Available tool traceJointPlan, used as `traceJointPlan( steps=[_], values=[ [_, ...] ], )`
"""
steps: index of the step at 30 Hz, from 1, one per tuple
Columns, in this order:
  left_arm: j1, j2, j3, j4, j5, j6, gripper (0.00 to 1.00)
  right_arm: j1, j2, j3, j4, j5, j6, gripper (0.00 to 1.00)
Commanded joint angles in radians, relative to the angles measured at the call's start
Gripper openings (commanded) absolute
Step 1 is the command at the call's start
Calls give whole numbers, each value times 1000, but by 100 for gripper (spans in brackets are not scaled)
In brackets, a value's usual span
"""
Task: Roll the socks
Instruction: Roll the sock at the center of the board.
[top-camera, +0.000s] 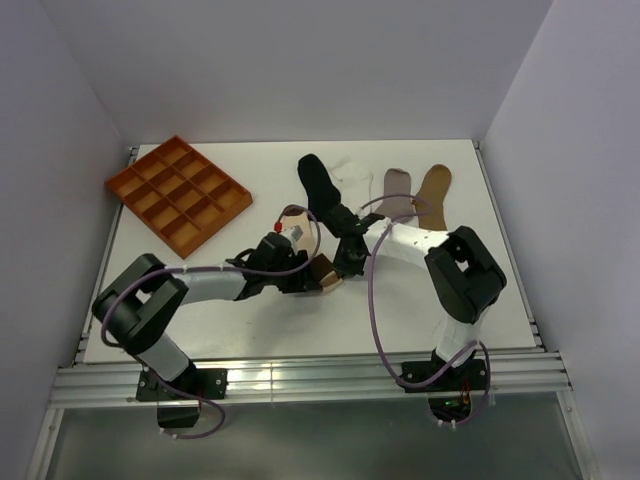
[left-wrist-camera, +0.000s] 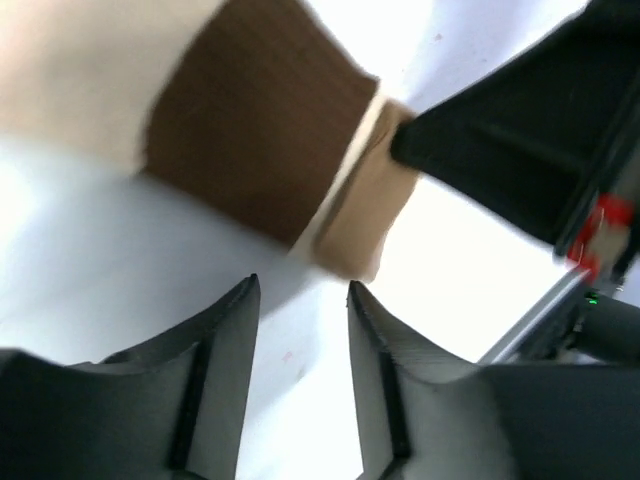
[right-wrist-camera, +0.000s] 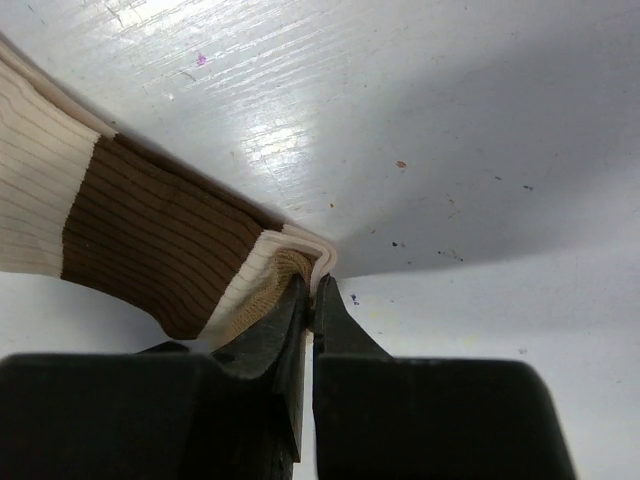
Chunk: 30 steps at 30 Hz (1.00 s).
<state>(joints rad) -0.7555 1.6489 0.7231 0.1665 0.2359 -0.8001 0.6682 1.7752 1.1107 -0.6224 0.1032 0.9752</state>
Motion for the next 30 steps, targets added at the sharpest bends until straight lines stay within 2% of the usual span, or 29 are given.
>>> traceJointPlan(
  steps=[1,4,8,9,11,16,23,30],
  values=[
    [-5,-136,-82,54,-139,39,48,-1,41,21,-59,44,-32,0],
    [-21,-213,-135,99,-200,99,50,-1,56,34,-68,43,-44,0],
    [-135,-337,-172,178,-329,292,60,-1,72,55,-83,30,-62,0],
    [-154,-340,-175,209,-333,318,66,-1,75,63,-85,26,-69,0],
    [-186,-321,-166,229,-330,376,70,-1,84,67,-85,10,-73,0],
    [-255,-229,-134,304,-351,485,71,-2,98,80,-85,-13,-89,0],
    [-337,-124,-60,298,-412,597,66,-13,102,83,-79,-34,-104,0],
    [-350,-66,-1,277,-409,633,59,-16,109,71,-62,-60,-107,0]
  ],
)
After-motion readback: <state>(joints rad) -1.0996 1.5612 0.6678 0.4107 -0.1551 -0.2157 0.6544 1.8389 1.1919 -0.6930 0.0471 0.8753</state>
